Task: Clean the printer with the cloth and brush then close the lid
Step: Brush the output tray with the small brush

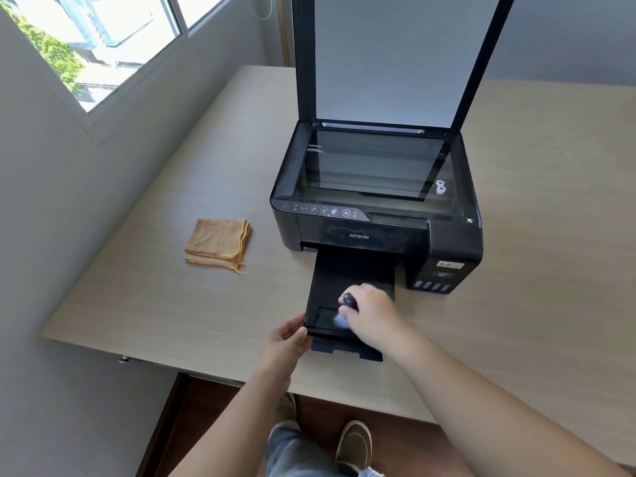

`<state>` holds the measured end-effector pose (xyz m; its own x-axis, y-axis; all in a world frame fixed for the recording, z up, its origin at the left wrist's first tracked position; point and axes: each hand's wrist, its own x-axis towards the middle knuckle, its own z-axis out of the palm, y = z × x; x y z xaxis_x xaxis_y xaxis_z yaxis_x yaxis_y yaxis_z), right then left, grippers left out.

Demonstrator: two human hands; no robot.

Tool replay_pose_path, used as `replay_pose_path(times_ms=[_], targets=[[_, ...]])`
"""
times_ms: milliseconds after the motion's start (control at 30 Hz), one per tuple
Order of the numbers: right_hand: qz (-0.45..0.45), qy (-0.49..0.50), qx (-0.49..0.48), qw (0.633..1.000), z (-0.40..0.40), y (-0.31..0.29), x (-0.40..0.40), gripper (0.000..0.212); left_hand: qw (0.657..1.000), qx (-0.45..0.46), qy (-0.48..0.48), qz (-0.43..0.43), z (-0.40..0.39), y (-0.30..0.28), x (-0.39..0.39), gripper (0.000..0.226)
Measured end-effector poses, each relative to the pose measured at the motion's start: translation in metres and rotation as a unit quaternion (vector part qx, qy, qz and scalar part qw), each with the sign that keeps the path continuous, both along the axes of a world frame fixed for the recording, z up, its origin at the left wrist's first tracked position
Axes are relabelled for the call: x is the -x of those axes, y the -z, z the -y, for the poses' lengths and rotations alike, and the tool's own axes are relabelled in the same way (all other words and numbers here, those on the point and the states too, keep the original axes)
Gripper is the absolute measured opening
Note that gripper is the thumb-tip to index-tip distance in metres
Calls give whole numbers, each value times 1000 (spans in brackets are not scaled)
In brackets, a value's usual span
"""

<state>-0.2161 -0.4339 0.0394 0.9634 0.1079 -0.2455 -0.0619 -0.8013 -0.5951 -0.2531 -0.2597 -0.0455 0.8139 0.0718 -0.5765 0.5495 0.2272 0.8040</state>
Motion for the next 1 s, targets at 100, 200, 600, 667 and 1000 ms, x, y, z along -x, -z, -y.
replay_pose_path(times_ms=[100,200,600,667,1000], targets=[[0,15,-51,999,-19,16,0,12,1000,-6,2,4,1,-2,0,29],[-39,-14,-112,993,-29,15,0,11,1000,-15,9,10,0,0,1,30],[-139,-38,-168,975,-17,5,9,9,999,-24,32,30,-3,-3,2,30],[-207,-56,-221,951,-9,-8,16,8,998,-17,41,35,-5,-1,1,30],[-179,158,-217,946,73,-24,13,8,993,-45,109,12,-23,2,-6,29]])
